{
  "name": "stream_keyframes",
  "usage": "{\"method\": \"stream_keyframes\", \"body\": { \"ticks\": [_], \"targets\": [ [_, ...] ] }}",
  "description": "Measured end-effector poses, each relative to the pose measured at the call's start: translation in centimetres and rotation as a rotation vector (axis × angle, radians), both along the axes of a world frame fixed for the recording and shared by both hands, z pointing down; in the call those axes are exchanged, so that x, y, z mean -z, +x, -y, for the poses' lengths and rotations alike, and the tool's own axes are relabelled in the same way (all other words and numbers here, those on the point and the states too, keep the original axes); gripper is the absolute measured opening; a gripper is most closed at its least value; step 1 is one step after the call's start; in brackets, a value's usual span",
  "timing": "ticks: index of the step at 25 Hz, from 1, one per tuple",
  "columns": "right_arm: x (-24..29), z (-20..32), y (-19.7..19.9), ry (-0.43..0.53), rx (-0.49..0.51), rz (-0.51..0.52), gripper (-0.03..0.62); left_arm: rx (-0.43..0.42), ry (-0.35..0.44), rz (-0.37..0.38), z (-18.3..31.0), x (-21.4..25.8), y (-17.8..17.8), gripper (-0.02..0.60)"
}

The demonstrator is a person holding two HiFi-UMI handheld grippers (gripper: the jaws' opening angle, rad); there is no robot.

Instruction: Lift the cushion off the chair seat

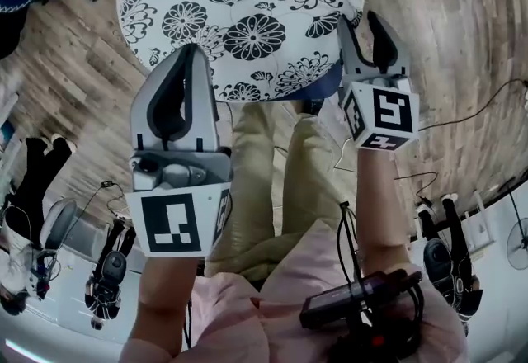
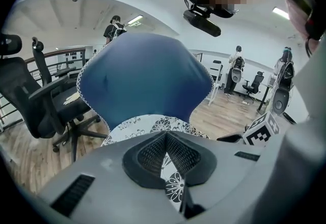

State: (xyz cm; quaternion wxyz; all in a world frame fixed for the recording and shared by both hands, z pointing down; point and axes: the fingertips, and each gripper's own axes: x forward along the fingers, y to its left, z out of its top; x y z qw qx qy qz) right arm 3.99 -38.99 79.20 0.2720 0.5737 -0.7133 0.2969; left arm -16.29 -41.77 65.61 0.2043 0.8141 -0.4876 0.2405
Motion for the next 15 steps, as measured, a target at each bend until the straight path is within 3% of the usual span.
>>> {"method": "stream_keyframes", "body": {
  "ticks": [5,8,10,15],
  "targets": [
    [-2.6,-0.7,-0.1,-0.071,-0.022,0.056,0.17,0.001,0.008,0.004,0.4,-0.2,0.2,0.011],
    [-2.5,-0.6,0.1,-0.083,-0.01,0.02,0.078,0.007,0.019,0.011,0.6,0.5,0.2,0.011],
    [-1.7,-0.4,0.0,-0.079,-0.004,0.011,0.019,0.013,0.037,0.01,0.7,1.4,0.2,0.011],
    [3.9,-0.1,-0.9,-0.019,0.037,0.024,0.011,0.032,0.084,0.005,0.6,5.8,0.5,0.011]
  ]
}}
